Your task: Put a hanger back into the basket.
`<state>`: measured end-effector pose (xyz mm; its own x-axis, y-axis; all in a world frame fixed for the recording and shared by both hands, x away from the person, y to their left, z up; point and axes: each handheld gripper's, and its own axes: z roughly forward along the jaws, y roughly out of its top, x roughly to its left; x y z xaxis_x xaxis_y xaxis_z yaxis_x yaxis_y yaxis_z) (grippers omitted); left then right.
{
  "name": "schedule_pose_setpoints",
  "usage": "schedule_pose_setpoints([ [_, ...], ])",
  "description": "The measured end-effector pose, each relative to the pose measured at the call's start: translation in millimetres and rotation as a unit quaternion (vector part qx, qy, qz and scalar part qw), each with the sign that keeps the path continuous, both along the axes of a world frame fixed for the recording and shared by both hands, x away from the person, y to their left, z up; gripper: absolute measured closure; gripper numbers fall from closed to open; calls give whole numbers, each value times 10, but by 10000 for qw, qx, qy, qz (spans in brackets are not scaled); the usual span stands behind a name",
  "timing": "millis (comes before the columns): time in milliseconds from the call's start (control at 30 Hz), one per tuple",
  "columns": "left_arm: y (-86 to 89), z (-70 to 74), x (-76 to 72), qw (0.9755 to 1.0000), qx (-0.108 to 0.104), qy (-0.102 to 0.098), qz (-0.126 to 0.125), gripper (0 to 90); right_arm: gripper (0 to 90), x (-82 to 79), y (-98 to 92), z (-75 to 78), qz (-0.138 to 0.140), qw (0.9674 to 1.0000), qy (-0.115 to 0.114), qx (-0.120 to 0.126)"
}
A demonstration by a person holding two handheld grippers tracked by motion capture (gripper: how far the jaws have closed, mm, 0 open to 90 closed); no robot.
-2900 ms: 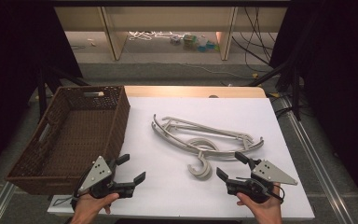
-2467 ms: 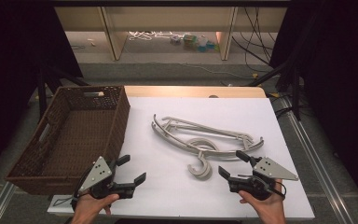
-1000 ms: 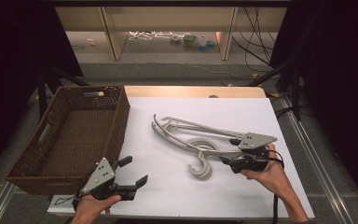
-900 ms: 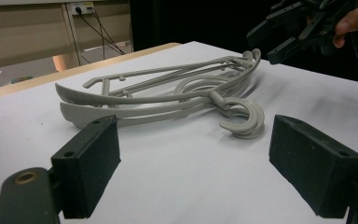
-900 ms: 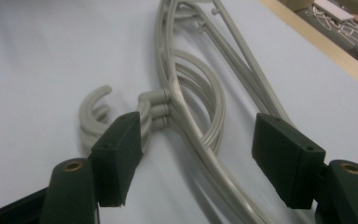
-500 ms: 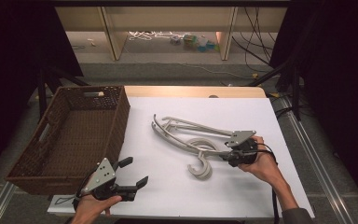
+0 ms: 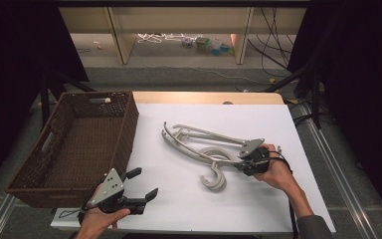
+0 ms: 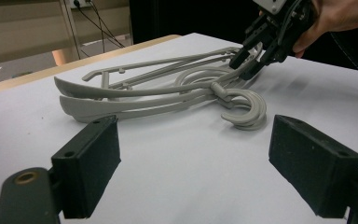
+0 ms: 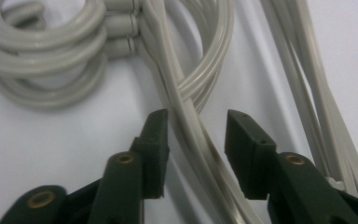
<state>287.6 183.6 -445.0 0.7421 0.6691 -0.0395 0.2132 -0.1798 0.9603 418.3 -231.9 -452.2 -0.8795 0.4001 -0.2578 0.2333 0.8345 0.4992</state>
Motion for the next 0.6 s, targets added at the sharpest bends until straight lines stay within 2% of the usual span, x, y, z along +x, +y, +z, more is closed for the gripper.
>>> schedule_pose_setpoints([
  [167, 5, -2, 0, 10000, -35, 37, 60, 161, 704, 14, 30, -6, 226, 9995, -35, -212],
  [233, -4, -10, 2, 9999, -60, 62, 51, 161, 726, 13, 31, 2, 343, 9989, -108, -306],
  [267, -8, -13, 4, 9999, -94, 63, 37, 161, 739, 15, 32, 0, 422, 9982, -233, -346],
  [367, 5, 4, 4, 10000, -23, -27, -22, 161, 765, 8, 36, 5, 562, 9971, -313, -411],
  [400, 3, 4, -3, 10000, -49, -15, 2, 161, 778, 12, 31, 6, 735, 9952, -394, -512],
  [467, 7, 1, 3, 10000, -59, -40, -13, 160, 786, 5, 32, 7, 790, 9945, -451, -512],
  [533, 9, 3, -2, 10000, -41, 18, 40, 161, 799, 0, 23, 26, 980, 9915, -555, -651],
  [600, 12, 2, 3, 10000, -87, 12, 18, 161, 807, -14, 25, 50, 1141, 9895, -590, -660],
])
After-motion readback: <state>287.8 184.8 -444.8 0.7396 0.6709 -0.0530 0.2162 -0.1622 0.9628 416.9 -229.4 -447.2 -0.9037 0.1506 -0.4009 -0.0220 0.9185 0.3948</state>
